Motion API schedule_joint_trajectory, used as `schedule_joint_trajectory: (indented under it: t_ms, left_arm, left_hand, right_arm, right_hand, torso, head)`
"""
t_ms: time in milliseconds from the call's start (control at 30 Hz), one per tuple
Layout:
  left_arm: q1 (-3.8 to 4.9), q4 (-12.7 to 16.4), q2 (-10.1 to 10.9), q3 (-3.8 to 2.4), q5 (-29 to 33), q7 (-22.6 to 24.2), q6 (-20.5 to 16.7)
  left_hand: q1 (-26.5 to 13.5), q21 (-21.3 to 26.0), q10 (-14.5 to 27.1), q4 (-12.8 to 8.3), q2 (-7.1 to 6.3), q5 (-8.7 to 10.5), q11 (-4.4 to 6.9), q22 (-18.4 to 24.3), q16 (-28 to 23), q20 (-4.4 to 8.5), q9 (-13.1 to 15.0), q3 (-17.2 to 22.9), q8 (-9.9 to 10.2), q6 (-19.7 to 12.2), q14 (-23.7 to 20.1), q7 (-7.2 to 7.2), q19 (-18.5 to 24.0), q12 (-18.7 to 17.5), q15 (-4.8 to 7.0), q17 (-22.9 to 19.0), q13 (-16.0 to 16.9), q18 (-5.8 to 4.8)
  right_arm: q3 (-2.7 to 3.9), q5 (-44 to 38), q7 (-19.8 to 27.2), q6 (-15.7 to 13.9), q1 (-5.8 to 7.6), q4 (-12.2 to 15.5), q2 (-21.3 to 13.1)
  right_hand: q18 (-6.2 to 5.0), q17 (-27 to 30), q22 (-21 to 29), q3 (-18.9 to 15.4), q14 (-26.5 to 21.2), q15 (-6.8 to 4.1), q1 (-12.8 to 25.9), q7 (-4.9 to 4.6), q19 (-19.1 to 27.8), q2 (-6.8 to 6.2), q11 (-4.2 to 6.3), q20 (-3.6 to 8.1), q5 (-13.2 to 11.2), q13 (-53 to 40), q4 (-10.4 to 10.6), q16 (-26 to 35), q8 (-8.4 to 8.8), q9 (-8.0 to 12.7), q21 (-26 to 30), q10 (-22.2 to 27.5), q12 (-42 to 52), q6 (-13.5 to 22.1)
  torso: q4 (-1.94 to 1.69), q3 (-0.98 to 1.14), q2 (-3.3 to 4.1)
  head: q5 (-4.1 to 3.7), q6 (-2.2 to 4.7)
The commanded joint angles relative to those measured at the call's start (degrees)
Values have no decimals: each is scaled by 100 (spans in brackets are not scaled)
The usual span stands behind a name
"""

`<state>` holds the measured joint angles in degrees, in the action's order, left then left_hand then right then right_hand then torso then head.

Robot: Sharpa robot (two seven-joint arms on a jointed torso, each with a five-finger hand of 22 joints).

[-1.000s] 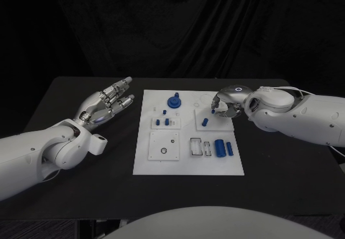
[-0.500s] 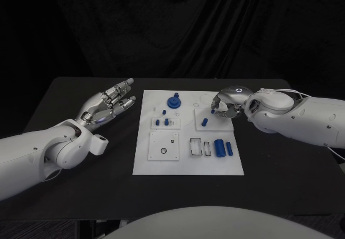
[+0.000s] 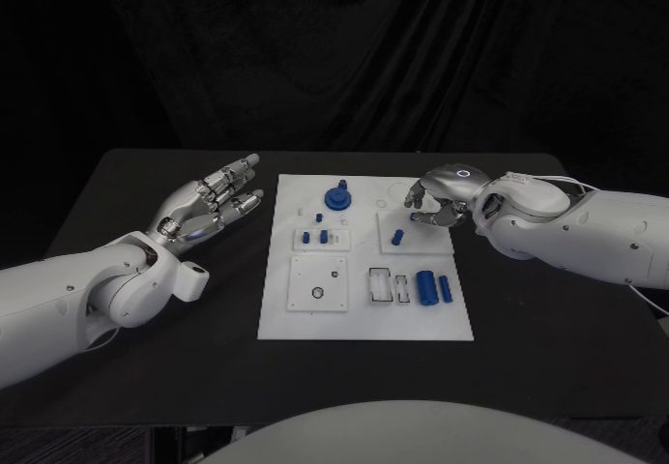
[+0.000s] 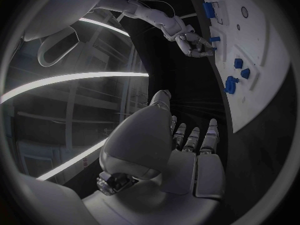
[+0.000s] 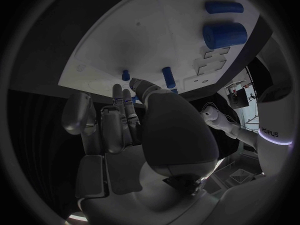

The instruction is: Assemble the parts on the task board

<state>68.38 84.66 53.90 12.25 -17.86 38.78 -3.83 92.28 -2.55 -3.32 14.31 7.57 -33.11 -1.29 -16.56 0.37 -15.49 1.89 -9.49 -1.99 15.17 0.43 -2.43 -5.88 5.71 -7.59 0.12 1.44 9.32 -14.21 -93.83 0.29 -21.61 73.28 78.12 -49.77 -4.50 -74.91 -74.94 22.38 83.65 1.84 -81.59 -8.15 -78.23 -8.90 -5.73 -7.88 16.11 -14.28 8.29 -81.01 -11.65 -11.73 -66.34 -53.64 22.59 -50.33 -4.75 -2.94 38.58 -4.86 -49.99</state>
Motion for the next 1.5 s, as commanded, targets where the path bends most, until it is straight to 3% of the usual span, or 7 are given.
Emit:
schedule_joint_trajectory:
  t_ms: [33,700,1500]
  left_arm:
    - [-19,-7,-19,-5,33,806,104]
    - [-47,-42,-50,-5,33,792,148]
    - [-82,-61,-64,-5,33,724,224]
  left_hand:
    - [61,-2,2,-49,2,-41,-46,-13,-21,-48,-6,9,19,-4,4,43,1,5,-46,5,-8,89]
    - [96,-29,-2,-115,8,-101,-79,-77,-9,-85,-5,31,18,-2,42,44,-59,19,-81,16,-7,95]
    - [133,-72,3,-185,53,-125,-104,-164,0,-113,-5,80,18,-13,74,68,-154,23,-129,25,-7,92]
  right_arm:
    - [4,102,86,-237,-19,-15,0]
    - [4,118,67,99,-91,-183,76]
    - [4,223,297,-35,-198,-362,204]
  right_hand:
    - [-44,-186,-856,17,19,-27,38,-1,-33,1,-6,26,7,9,31,-25,27,-7,-26,-56,-26,2]
    - [-35,-214,-867,56,41,-36,55,-81,-60,35,0,37,11,90,45,-53,-27,-77,-66,-168,-115,-219]
    - [-28,-231,-881,127,58,-85,-62,-20,-91,88,64,75,7,167,-87,-73,-90,-156,-117,-442,-180,-530]
  torso:
    - [6,0,3]
    - [6,3,7]
    - [5,7,11]
  head:
    - [11,-1]
    - [55,-1]
    - [71,-1]
